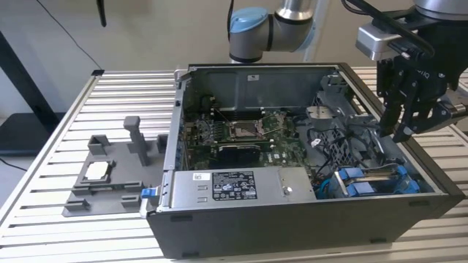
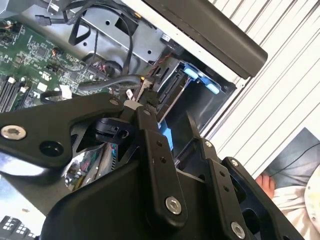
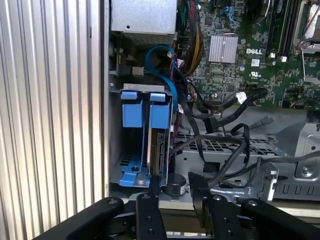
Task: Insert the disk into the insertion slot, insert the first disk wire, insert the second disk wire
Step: 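Insert the first disk wire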
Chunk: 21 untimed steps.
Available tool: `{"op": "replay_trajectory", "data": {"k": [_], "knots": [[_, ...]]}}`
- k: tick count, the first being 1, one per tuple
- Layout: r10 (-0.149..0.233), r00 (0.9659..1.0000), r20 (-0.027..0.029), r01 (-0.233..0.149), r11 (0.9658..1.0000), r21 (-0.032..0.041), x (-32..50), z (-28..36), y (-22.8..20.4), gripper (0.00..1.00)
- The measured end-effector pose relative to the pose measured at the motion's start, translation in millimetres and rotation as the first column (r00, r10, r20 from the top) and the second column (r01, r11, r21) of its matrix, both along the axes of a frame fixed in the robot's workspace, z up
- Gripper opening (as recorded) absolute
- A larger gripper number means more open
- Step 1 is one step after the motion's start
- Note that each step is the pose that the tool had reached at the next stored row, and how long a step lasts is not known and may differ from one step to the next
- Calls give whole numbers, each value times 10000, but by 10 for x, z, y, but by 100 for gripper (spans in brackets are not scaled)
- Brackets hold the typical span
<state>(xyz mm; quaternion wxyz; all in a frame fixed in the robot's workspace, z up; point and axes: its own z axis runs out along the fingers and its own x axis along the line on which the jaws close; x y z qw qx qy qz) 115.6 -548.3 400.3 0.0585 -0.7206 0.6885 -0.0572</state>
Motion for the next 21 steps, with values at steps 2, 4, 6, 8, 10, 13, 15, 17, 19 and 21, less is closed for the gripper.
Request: {"op": "replay_trajectory", "data": {"k": [2,4,6,8,10,13,15,17,19,21], "knots": [[1,10000,4,-1,10000,0,0,-10,23,40],[0,10000,7,0,10000,0,0,-23,44,40],[0,10000,15,0,10000,0,0,-38,60,40],[0,10000,26,0,10000,1,0,-50,73,40],[1,10000,35,-1,10000,2,0,-59,86,40],[0,10000,54,0,10000,4,0,-65,107,40],[0,10000,77,0,10000,2,0,-65,118,40],[0,10000,97,0,10000,2,0,-69,130,40],[1,9999,103,-1,10000,5,1,-81,137,40],[0,9999,109,0,10000,3,1,-91,139,40]]}}
